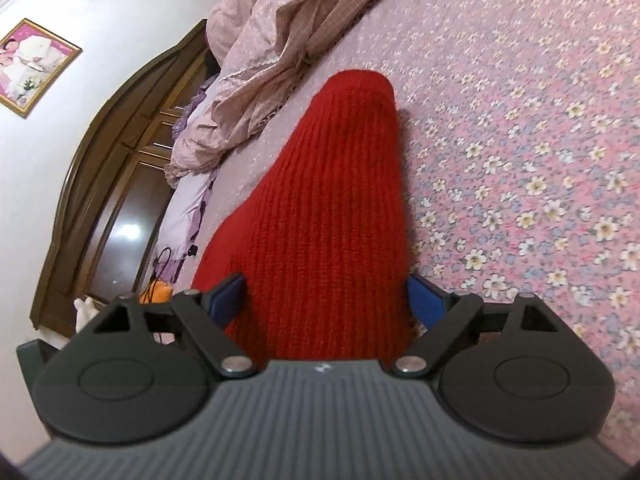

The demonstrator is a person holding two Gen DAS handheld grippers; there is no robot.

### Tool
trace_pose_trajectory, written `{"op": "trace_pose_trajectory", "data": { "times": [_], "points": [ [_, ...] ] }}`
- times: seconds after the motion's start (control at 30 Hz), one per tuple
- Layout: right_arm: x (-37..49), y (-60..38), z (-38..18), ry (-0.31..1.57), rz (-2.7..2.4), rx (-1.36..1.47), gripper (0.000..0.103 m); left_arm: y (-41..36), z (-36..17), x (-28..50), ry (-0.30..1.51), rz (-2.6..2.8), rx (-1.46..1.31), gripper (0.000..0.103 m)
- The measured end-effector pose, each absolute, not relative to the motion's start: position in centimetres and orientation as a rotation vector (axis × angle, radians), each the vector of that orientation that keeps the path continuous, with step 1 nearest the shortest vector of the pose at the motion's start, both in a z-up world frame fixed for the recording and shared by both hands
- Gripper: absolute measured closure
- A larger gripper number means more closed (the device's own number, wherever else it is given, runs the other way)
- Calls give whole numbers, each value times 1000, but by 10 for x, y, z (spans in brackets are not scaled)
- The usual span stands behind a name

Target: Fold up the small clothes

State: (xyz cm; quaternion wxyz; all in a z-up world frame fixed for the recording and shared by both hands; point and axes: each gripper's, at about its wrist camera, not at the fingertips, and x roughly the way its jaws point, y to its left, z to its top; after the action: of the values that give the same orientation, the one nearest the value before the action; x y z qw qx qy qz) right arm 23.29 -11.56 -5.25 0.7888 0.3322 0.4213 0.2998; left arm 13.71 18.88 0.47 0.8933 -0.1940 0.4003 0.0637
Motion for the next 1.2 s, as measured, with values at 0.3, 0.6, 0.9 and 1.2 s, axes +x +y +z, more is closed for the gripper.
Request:
{"op": "trace_pose_trajectory", "data": {
  "times": [0.3,0.6,0.9,1.2],
  "points": [
    [238,-109,-64,921,688,754,11,188,5,137,827,137,-390,6],
    [238,-104,-62,908,692,739,11,191,2,136,824,139,-401,6],
    [244,-88,-58,884,710,699,23,196,-2,135,815,148,-412,6],
    [232,-95,-36,772,751,776,39,192,4,130,773,138,-419,6]
  ]
}}
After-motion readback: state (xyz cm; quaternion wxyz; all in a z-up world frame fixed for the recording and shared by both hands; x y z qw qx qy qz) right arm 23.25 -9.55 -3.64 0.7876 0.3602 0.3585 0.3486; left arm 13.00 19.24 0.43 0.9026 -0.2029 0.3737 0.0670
